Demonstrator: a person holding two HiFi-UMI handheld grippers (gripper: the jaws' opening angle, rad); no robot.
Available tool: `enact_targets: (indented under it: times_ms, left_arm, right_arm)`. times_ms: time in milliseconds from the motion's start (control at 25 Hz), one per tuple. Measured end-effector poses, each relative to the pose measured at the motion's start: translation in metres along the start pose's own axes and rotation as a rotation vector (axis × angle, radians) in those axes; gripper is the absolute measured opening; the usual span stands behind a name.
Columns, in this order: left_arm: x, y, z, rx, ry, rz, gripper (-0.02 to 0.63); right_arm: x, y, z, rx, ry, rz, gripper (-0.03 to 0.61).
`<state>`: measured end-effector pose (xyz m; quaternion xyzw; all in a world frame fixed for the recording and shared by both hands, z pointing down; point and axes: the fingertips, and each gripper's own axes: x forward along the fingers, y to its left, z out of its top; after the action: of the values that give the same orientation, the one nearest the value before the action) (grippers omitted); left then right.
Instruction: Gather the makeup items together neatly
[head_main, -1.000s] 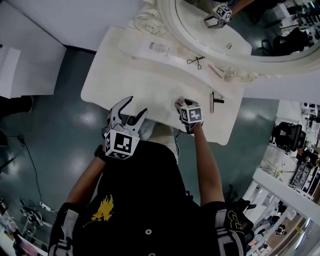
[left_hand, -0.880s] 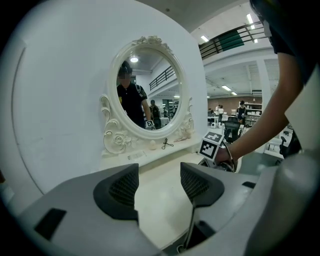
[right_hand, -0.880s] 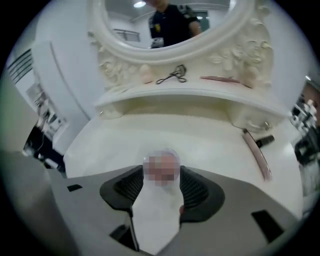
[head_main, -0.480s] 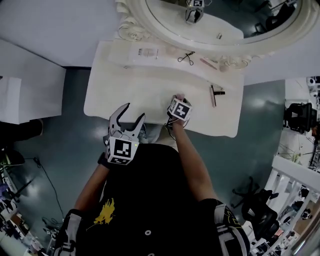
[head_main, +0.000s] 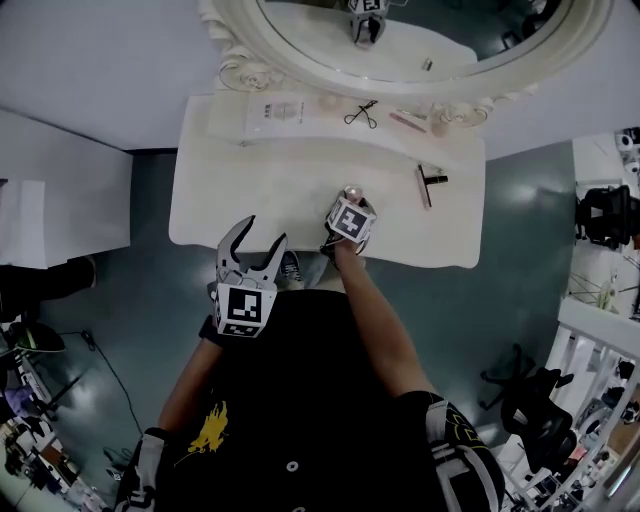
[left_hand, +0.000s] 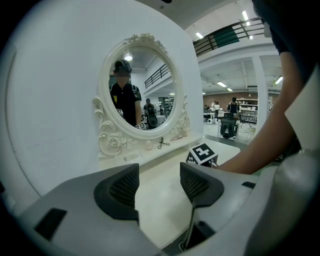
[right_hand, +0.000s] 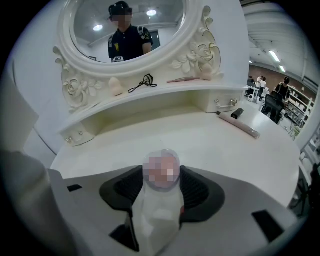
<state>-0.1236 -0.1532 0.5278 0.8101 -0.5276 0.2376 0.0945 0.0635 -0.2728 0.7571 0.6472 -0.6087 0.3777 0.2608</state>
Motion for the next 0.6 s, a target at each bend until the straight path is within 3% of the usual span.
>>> enact_targets:
  times_ms: [320,400,600]
  left_arm:
    - [0.0,0.001,0.008,0.03,0.001,-0.011,0.264]
    - [0.001,0.003,0.007,0.036,0.003,-0.013,0.264]
    - [0.006,0.003,0.006,0.018,0.009,-0.017,0.264]
  right_arm:
    - [0.002,0.006,-0.004,-0.037,-0.023,0.034,0.276]
    - [0.0,0.01,-0.003,-0.052,-0.028,0.06,0.31]
    - [-0.035,-0.017,0.005,-0.195,-0.117,0.091,0.301]
